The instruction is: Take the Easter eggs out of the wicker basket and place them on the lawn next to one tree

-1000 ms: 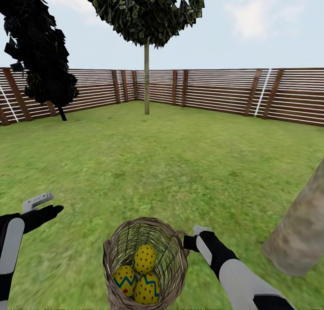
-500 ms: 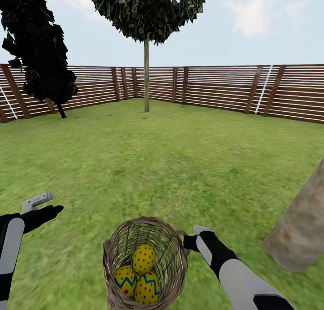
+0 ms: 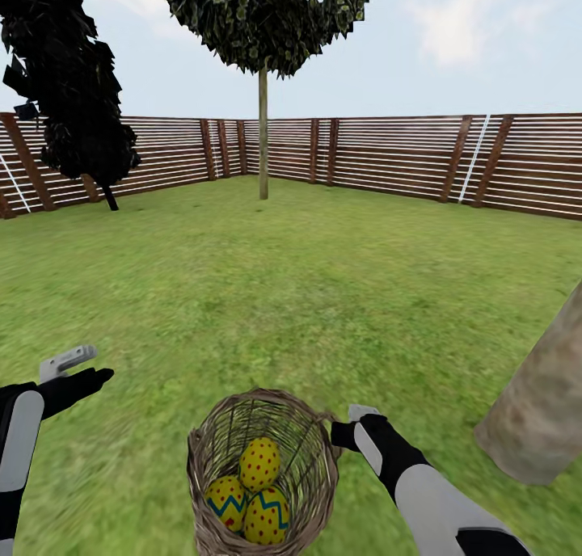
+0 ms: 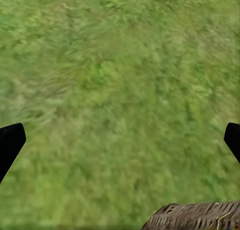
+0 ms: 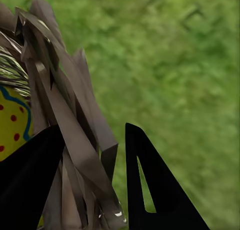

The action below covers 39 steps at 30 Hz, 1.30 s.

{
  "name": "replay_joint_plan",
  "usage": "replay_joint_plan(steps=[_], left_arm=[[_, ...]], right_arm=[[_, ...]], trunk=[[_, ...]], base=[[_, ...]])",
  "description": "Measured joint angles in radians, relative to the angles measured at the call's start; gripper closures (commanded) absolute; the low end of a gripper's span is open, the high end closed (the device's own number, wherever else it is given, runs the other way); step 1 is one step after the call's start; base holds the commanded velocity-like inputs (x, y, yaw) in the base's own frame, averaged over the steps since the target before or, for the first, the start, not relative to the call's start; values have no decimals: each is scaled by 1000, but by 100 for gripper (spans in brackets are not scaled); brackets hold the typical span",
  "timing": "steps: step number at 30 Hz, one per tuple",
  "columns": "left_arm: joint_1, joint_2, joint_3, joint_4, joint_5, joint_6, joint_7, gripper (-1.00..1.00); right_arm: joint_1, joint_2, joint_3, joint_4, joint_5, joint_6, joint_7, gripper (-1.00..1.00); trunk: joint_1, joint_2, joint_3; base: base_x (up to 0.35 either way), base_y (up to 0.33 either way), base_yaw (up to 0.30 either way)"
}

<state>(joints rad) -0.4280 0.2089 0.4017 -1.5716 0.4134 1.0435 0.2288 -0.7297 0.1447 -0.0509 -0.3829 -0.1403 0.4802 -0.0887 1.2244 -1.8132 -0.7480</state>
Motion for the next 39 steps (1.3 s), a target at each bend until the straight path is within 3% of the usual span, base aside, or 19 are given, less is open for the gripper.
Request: replay_joint_plan(steps=[39], left_arm=[[0, 1, 0, 0, -1, 0, 0, -100]], right_arm=[[0, 1, 2, 3, -1, 0, 0, 100]], trunk=[[150, -273, -122]], base=[[0, 0, 0]])
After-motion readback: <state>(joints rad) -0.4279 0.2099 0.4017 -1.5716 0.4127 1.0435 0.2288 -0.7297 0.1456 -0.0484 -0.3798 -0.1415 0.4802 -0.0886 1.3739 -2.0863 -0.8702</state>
